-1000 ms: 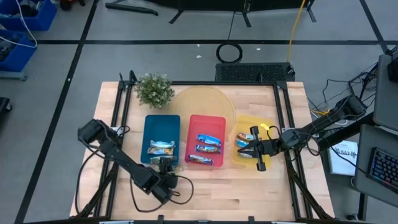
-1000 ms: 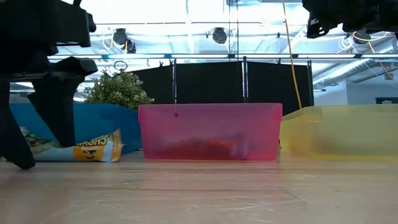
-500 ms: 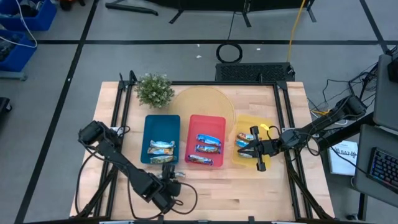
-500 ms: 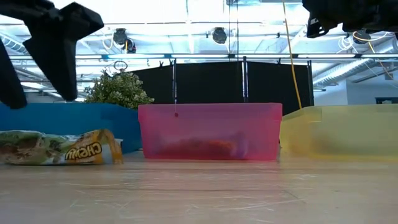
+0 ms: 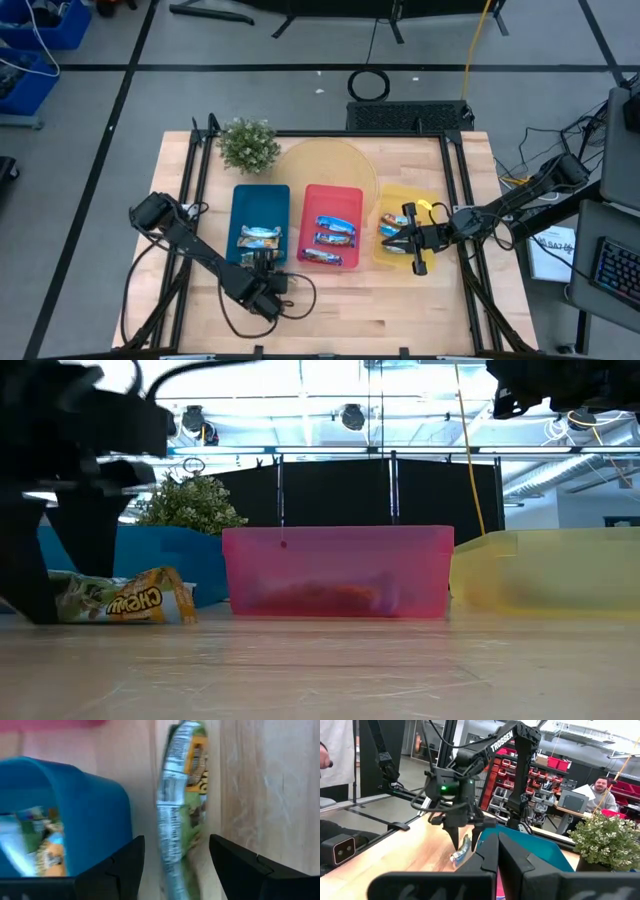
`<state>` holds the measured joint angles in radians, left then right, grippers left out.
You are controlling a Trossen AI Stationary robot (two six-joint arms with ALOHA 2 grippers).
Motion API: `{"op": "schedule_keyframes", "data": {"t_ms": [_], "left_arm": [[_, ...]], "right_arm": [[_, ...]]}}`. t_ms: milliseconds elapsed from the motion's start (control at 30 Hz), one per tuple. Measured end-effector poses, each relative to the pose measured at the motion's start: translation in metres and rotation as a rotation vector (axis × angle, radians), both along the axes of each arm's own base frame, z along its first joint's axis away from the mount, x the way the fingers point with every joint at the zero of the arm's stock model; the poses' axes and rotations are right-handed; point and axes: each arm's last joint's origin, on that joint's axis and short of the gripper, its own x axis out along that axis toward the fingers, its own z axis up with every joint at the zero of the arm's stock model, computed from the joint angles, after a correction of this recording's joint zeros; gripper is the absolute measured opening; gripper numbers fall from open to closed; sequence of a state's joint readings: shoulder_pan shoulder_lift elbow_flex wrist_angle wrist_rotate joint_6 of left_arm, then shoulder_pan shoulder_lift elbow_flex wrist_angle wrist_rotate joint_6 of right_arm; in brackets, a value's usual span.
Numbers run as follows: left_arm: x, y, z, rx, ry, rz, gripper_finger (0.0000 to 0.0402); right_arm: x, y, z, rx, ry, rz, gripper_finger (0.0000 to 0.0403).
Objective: Pick and place Granola Bars by type
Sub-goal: Put the orange granola bar into the blue bin
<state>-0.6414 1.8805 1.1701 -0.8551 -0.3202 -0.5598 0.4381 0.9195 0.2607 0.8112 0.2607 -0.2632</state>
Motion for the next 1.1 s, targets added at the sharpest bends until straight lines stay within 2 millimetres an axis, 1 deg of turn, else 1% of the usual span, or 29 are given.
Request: {"op": "schedule_keyframes", "data": {"t_ms": [233, 300, 367, 500, 600, 633, 700, 767, 833, 900, 1000, 1067, 1100], "left_arm": [[0.004, 0.003, -0.007, -0.106, -0.002, 0.012, 0.0229], [0.004, 0.003, -0.007, -0.119, 0.008, 0.012, 0.0217], [0.003, 0.002, -0.006, -0.139, 0.036, 0.013, 0.0191], [0.001, -0.001, -0.001, -0.189, 0.094, 0.003, 0.0105], [0.003, -0.004, 0.005, -0.230, 0.131, -0.078, 0.0035], [0.004, -0.005, 0.008, -0.234, 0.150, -0.103, 0.0022], [0.004, -0.004, 0.017, -0.204, 0.189, -0.133, 0.0019], [0.003, -0.003, 0.029, -0.141, 0.220, -0.165, 0.0030], [0.002, -0.001, 0.049, -0.074, 0.230, -0.196, 0.0039], [-0.001, 0.006, 0.073, 0.009, 0.218, -0.201, 0.0040], [-0.010, 0.031, 0.103, 0.125, 0.193, -0.145, 0.0023], [-0.016, 0.053, 0.113, 0.123, 0.143, -0.057, 0.0016], [-0.020, 0.063, 0.115, 0.106, 0.114, -0.012, 0.0016]], "right_arm": [[0.000, 0.000, 0.000, 0.011, 0.002, 0.001, 0.0000], [0.000, 0.000, 0.000, 0.011, 0.002, 0.001, 0.0000], [0.000, 0.000, 0.000, 0.008, 0.002, 0.001, 0.0000], [0.000, 0.000, 0.000, 0.013, 0.003, 0.001, 0.0000], [0.000, 0.000, 0.000, 0.014, 0.003, 0.003, 0.0000], [0.000, 0.000, 0.000, 0.014, 0.003, 0.003, 0.0000], [0.000, 0.000, 0.000, 0.013, 0.002, 0.003, 0.0000], [0.000, 0.000, 0.000, 0.008, 0.001, 0.003, 0.0000], [0.000, 0.000, 0.000, -0.006, -0.001, 0.002, 0.0000], [0.000, 0.000, 0.000, -0.011, -0.002, 0.001, 0.0000], [0.000, 0.000, 0.000, -0.011, -0.002, 0.002, 0.0000], [0.000, 0.000, 0.000, -0.011, -0.002, 0.001, 0.0000], [0.000, 0.000, 0.000, -0.011, -0.002, 0.002, 0.0000]]}}
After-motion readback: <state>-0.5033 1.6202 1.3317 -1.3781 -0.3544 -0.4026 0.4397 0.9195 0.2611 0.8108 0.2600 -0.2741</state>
